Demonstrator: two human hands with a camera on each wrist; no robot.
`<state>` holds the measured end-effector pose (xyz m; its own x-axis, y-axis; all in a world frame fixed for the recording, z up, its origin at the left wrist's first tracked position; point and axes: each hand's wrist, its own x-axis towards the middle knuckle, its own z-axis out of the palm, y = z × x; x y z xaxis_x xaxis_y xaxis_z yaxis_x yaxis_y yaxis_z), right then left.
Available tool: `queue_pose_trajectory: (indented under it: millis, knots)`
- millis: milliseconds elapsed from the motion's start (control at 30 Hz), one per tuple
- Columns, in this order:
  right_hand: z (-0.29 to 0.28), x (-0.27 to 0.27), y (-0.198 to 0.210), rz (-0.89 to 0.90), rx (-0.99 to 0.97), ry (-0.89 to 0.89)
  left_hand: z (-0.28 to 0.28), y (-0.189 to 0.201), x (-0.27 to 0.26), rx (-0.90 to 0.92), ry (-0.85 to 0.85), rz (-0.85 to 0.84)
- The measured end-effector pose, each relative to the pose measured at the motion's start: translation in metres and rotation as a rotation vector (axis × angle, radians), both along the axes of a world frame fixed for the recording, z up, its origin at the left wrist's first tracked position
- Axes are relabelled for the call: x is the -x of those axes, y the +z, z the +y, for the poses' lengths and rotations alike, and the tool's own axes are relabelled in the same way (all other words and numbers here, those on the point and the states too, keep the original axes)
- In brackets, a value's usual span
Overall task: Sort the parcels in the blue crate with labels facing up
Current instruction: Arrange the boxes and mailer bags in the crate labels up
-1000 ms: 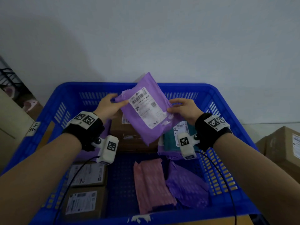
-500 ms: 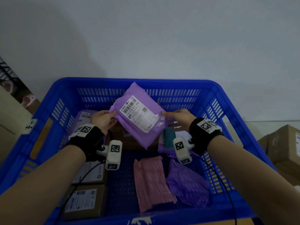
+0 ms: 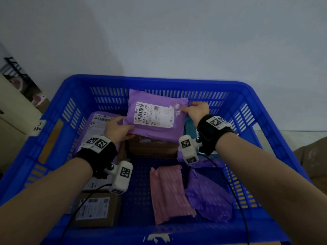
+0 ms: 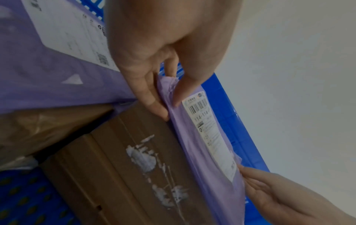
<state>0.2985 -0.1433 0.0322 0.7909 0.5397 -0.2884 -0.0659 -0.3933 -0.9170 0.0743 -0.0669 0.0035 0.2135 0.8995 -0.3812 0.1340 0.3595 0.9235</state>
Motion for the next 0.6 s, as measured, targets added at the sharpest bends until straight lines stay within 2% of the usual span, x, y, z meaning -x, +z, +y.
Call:
queue_pose_trajectory:
  millis: [100, 167, 233, 367, 433, 500, 567, 600]
  knots:
    - [0.008, 0.001, -0.005, -0.018, 0.031, 0.073, 0.000, 0.001, 0.000, 0.043, 0.017, 0.030]
    - [0.010, 0.000, -0.007, -0.032, 0.019, 0.119, 0.002, -0.002, 0.002, 0.009, -0.012, 0.095]
    - [0.010, 0.000, -0.010, -0.048, 0.029, 0.190, 0.005, -0.006, 0.004, -0.090, -0.044, 0.191]
    - [0.007, 0.001, -0.013, -0.067, 0.061, 0.278, 0.010, -0.007, 0.011, -0.326, -0.107, 0.500]
    - [0.003, -0.002, -0.012, -0.103, 0.071, 0.264, 0.005, 0.001, 0.013, -0.351, -0.112, 0.524]
    - [-0.005, -0.007, -0.012, -0.141, 0.089, 0.224, 0.002, 0.004, 0.015, -0.278, -0.059, 0.506]
    - [-0.020, -0.010, -0.011, -0.125, 0.106, 0.211, -0.001, -0.002, 0.020, -0.010, 0.050, 0.374]
    - [-0.029, -0.011, -0.013, -0.105, 0.116, 0.209, -0.003, -0.009, 0.024, 0.150, 0.050, 0.336]
